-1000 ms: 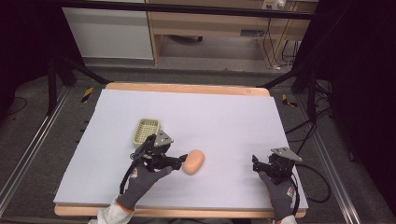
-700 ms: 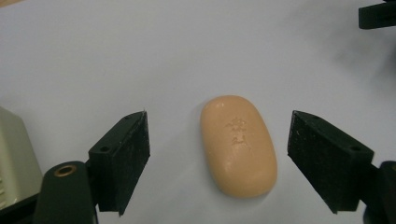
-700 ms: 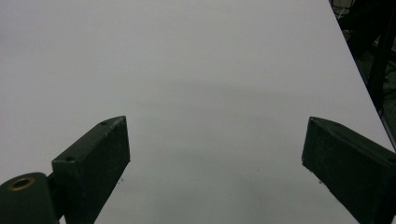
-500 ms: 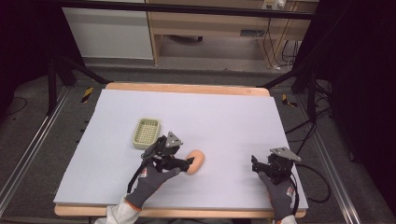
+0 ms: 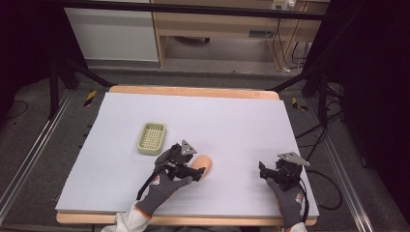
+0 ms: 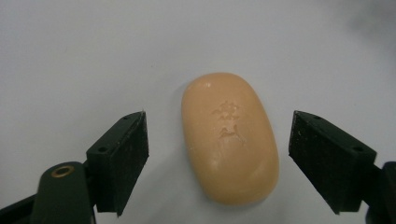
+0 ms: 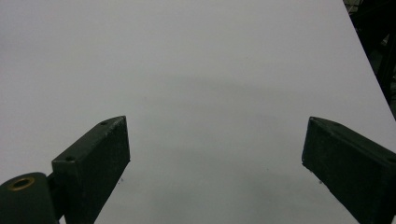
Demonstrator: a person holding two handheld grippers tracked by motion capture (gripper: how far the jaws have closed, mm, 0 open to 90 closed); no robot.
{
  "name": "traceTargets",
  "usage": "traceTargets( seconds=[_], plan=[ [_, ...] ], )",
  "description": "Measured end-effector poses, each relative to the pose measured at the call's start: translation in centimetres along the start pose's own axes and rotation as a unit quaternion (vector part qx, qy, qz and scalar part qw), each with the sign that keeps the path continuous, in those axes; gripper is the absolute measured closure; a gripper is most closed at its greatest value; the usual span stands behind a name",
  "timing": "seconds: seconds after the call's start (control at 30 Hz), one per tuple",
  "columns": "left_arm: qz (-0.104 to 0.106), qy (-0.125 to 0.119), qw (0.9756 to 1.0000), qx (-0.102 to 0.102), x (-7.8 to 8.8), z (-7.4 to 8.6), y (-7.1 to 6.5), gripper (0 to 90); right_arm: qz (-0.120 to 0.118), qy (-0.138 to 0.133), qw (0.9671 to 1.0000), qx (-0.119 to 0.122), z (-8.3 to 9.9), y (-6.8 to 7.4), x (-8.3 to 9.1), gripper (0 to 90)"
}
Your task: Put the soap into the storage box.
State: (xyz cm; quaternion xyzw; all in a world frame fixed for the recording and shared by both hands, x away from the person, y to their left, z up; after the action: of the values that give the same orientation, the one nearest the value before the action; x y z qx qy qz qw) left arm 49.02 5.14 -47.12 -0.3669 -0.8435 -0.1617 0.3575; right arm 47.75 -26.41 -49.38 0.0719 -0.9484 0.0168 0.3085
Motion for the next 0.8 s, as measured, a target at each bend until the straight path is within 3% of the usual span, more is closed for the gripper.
traceTargets(
  seconds=[0.4, 0.8],
  plan=[
    [-0.008, 0.018, 0.9998, -0.006, -1.4, 0.0, -0.6, 18.1, -0.001, 0.005, 1.0000, 0.003, 0.0, 0.1, -0.2, 8.0],
    [-0.007, 0.034, 0.9994, 0.004, -3.0, -0.4, -0.4, 18.4, 0.001, 0.011, 0.9999, 0.005, 0.1, 0.1, -0.3, 7.8]
  ],
)
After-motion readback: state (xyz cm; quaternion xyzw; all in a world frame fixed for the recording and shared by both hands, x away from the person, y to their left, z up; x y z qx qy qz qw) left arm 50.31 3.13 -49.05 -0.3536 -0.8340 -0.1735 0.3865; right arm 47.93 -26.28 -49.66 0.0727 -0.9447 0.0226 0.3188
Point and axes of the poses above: each handheld gripper's, and its own axes: x roughly backward along the jaws, z roughly out of its underside, y roughly to its left, the point moved 4 cm from there along -x, roughly forward along the jaws, and after that the axes turned 2 degrees about -x, right-handed, at the moved point
